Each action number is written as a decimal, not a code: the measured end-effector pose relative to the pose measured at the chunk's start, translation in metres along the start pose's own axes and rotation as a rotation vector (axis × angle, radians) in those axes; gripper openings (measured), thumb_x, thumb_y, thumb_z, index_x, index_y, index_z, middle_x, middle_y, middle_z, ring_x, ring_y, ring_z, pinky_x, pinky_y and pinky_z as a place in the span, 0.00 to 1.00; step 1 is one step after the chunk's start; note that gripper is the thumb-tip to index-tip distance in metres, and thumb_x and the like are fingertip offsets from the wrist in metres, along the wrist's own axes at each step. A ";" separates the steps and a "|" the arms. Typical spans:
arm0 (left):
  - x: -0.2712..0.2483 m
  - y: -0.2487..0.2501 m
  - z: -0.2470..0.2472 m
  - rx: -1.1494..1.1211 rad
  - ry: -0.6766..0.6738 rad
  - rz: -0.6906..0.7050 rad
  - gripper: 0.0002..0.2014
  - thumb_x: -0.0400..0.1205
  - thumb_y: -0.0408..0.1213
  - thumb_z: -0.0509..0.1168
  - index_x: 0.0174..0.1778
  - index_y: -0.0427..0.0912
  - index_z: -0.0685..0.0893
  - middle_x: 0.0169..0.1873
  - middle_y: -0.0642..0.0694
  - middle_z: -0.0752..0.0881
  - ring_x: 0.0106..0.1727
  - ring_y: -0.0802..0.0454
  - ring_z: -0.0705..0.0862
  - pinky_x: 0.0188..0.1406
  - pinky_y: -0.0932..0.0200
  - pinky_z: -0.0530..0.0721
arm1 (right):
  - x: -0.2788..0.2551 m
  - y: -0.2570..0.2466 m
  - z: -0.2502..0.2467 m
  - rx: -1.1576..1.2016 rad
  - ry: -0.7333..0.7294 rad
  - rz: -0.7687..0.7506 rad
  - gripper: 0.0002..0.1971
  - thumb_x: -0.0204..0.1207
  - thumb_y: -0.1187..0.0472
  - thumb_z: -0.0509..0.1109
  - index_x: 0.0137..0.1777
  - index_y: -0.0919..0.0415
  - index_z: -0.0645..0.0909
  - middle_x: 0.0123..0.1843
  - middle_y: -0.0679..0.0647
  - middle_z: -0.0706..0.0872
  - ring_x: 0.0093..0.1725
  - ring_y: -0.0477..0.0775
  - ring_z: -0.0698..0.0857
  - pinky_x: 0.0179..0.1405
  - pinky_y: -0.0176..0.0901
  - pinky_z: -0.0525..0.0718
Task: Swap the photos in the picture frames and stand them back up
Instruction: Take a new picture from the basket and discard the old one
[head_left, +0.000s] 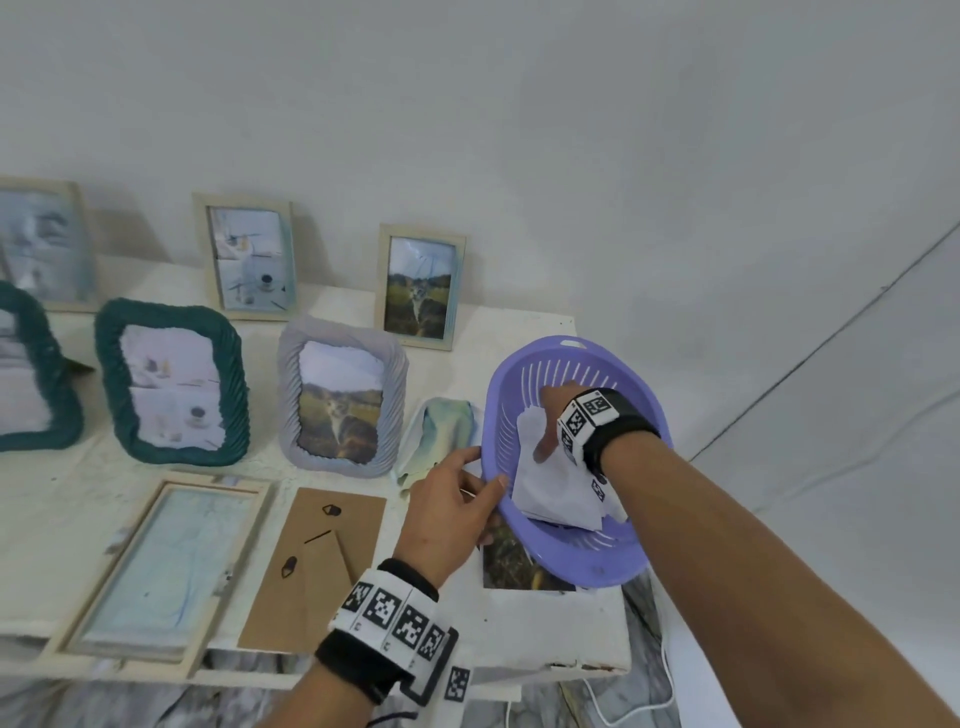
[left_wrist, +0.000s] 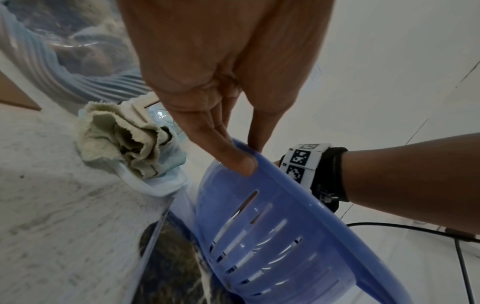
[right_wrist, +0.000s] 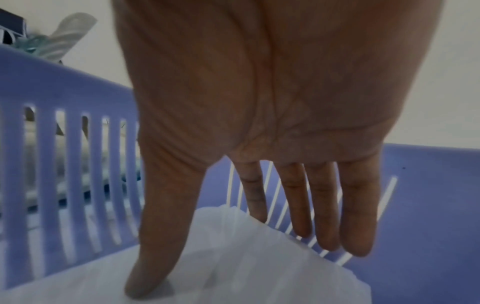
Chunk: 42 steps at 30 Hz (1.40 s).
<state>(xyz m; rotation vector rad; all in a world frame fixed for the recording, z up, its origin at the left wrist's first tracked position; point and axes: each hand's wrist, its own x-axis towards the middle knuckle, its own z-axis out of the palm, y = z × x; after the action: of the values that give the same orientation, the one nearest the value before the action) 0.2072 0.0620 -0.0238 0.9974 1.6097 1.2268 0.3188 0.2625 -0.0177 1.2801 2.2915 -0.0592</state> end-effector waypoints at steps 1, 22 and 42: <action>0.000 0.000 0.000 0.002 -0.002 -0.001 0.16 0.81 0.41 0.71 0.63 0.54 0.77 0.35 0.41 0.88 0.34 0.44 0.89 0.30 0.49 0.90 | -0.001 -0.002 0.000 0.003 0.008 0.008 0.34 0.60 0.48 0.83 0.64 0.57 0.74 0.59 0.60 0.82 0.49 0.63 0.86 0.36 0.50 0.81; -0.002 0.027 -0.035 0.189 0.109 0.346 0.17 0.83 0.43 0.68 0.67 0.47 0.81 0.59 0.52 0.82 0.59 0.57 0.81 0.59 0.55 0.84 | -0.141 0.013 -0.085 0.679 0.678 -0.038 0.15 0.81 0.64 0.61 0.65 0.53 0.78 0.44 0.52 0.81 0.47 0.57 0.80 0.44 0.43 0.75; -0.065 -0.037 -0.258 -0.017 0.063 0.055 0.05 0.81 0.35 0.71 0.51 0.46 0.88 0.44 0.45 0.92 0.50 0.41 0.89 0.47 0.45 0.90 | -0.173 -0.266 0.009 1.744 0.395 -0.019 0.05 0.81 0.68 0.66 0.54 0.62 0.80 0.43 0.59 0.90 0.39 0.55 0.87 0.31 0.51 0.84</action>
<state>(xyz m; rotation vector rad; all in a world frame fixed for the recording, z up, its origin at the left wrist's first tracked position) -0.0200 -0.0813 -0.0110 1.0071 1.6268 1.3189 0.1817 -0.0233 -0.0018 1.9902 2.2905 -2.3601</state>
